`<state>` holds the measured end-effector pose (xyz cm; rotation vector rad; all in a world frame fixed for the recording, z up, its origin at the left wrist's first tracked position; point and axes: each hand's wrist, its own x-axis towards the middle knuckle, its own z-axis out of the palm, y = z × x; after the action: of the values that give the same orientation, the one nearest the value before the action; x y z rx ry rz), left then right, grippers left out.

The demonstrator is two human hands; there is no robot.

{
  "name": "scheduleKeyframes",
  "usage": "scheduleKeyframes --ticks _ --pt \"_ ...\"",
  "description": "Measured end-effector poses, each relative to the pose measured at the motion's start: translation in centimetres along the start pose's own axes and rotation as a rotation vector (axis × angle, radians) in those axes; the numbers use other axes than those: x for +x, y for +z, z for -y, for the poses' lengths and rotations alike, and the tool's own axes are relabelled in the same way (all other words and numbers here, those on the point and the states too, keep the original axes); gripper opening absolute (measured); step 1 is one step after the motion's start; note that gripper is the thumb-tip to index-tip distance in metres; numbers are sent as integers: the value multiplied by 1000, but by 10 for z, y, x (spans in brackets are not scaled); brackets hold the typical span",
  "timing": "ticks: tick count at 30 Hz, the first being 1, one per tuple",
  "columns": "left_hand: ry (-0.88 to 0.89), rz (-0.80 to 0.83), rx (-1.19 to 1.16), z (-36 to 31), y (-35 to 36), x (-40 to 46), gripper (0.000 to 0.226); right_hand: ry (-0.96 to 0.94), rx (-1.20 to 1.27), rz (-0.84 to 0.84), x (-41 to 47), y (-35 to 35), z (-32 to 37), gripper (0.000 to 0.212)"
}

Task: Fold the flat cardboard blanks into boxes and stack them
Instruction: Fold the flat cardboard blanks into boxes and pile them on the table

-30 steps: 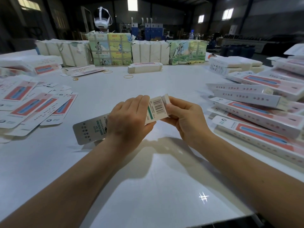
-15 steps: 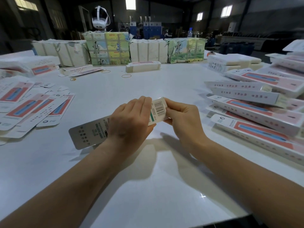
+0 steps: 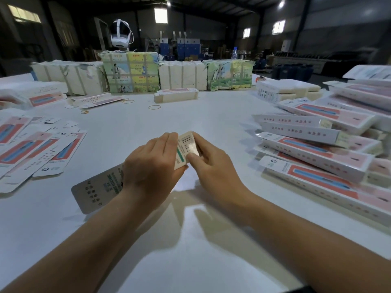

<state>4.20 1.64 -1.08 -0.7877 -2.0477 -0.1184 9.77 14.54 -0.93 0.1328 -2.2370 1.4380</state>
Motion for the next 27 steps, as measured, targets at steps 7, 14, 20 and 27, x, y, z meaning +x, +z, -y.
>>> scheduleKeyframes --ticks 7,14,20,27 --pt "41 -35 -33 -10 -1 1 48 17 -9 -176 0 -1 -9 26" --pt "5 1 -39 -10 -3 1 50 75 4 -82 0 6 -10 44" --pt "11 32 -55 -3 -1 2 47 162 123 80 7 4 -9 45" --pt "57 203 -114 3 -5 0 62 56 -92 185 5 -2 -7 86"
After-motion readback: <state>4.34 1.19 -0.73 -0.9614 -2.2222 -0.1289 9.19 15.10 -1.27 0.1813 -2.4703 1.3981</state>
